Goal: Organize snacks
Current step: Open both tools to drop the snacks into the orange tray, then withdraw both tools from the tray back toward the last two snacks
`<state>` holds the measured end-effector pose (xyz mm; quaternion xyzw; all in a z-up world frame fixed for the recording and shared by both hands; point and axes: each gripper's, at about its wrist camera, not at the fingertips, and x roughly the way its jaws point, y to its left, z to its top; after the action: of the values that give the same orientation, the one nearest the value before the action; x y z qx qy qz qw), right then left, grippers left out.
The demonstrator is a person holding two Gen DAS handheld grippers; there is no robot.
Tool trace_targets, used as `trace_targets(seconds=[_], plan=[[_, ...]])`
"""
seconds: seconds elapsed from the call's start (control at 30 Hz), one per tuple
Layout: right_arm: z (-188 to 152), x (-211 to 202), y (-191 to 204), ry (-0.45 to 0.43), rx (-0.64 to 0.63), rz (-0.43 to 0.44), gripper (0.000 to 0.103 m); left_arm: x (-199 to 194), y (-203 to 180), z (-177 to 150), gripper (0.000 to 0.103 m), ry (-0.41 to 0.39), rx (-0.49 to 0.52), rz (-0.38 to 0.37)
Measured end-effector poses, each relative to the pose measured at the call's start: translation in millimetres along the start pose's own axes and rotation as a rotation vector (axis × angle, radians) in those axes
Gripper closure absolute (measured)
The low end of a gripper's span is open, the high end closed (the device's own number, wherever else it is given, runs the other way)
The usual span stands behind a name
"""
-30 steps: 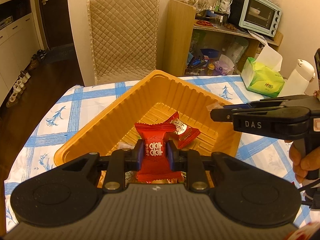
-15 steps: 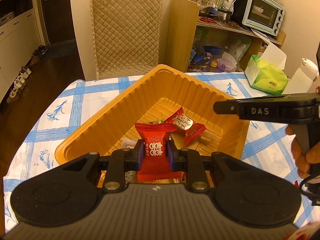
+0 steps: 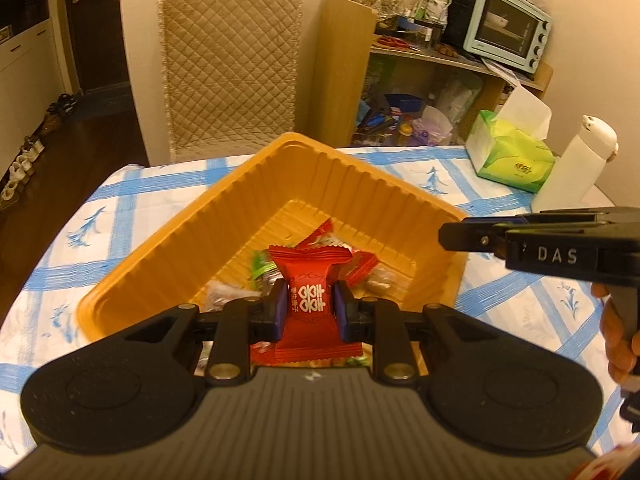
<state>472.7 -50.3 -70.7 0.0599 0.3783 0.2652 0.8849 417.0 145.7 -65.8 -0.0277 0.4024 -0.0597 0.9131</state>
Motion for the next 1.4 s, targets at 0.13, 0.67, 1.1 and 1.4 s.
trace_targets(seconds=[0.13, 0.67, 1.1, 1.4], plan=[[-0.7, -2.8, -1.1, -0.007, 0.004, 0.002, 0.079, 9.6, -10.0, 3.8, 0.081, 0.003, 0.013, -0.019], [-3.1, -14.0, 0.5, -0.003, 0.005, 0.024, 0.077, -0.3, -1.8, 0.3, 0.068, 0.008, -0.042, -0.012], [-15.6, -40.3, 26.1, -0.043, -0.063, 0.034, 0.030, -64.8, 16.9, -23.1, 0.048, -0.025, -0.097, 0.060], [-38.3, -77.8, 41.8, -0.060, -0.070, 0.046, 0.020, -105.9, 5.2, -46.6, 0.042, -0.033, -0.116, 0.074]])
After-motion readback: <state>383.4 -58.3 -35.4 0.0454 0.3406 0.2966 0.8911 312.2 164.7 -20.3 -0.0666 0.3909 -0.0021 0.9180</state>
